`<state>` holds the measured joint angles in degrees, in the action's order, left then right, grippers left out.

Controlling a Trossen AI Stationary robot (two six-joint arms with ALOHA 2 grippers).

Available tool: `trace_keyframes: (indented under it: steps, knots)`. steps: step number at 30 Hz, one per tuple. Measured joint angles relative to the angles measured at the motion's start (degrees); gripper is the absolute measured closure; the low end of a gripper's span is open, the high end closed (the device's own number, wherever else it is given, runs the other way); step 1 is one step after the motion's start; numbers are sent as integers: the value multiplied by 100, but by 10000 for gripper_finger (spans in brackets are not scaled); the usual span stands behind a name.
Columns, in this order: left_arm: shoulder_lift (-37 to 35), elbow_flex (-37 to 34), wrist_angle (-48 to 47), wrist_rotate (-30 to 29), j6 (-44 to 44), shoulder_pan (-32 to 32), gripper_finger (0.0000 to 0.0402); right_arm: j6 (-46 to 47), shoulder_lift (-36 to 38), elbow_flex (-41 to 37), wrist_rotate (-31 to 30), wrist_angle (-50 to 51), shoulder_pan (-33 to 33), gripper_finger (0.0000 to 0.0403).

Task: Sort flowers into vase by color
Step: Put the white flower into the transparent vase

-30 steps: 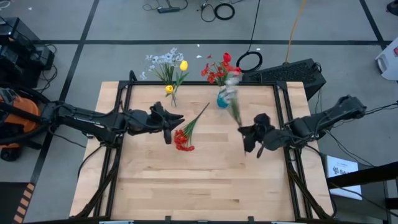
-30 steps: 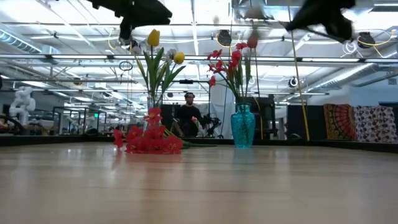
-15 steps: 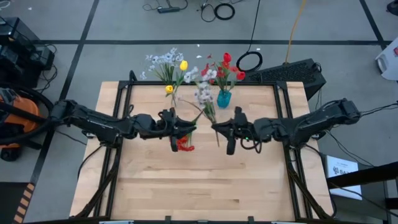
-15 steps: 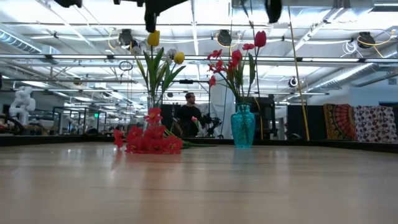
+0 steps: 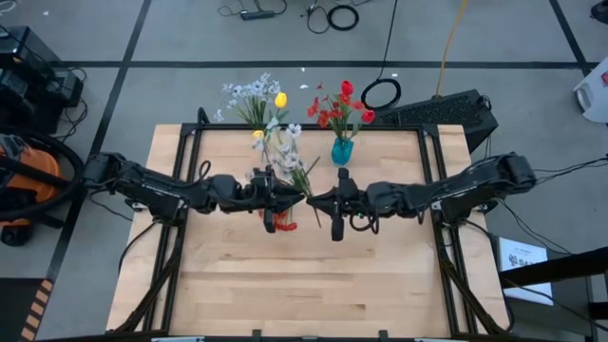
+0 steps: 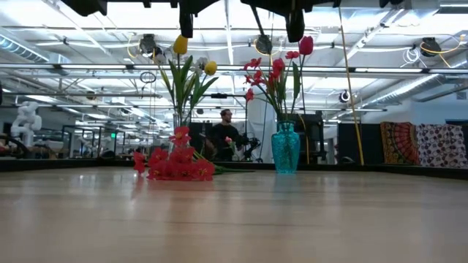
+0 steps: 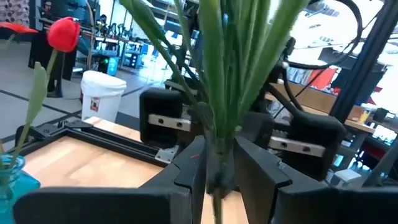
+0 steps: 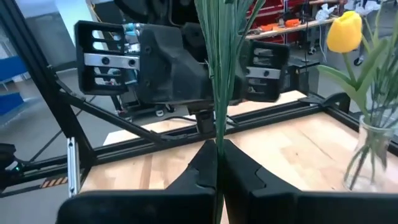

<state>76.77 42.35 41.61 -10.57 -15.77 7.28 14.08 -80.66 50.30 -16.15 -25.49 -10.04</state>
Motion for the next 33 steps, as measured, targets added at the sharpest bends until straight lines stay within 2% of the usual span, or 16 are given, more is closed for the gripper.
trace_keyframes:
  steps: [6, 18, 21, 26, 33]
  knots:
    - [-2, 0, -7, 0, -17, -26, 316, 10, -192, -1, 7, -379, 46, 402]
    - [-2, 0, -13, 60, -44, -25, 317, 215, -350, 0, 170, -440, 175, 402]
    - [-2, 0, -27, 66, -46, -27, 332, 216, -350, -2, 169, -438, 177, 402]
    - [-2, 0, -27, 66, -41, -30, 388, 215, -350, 0, 169, -440, 175, 402]
    - [-42, 0, -54, 28, -37, -120, 388, 419, -350, 0, 121, -376, 211, 396]
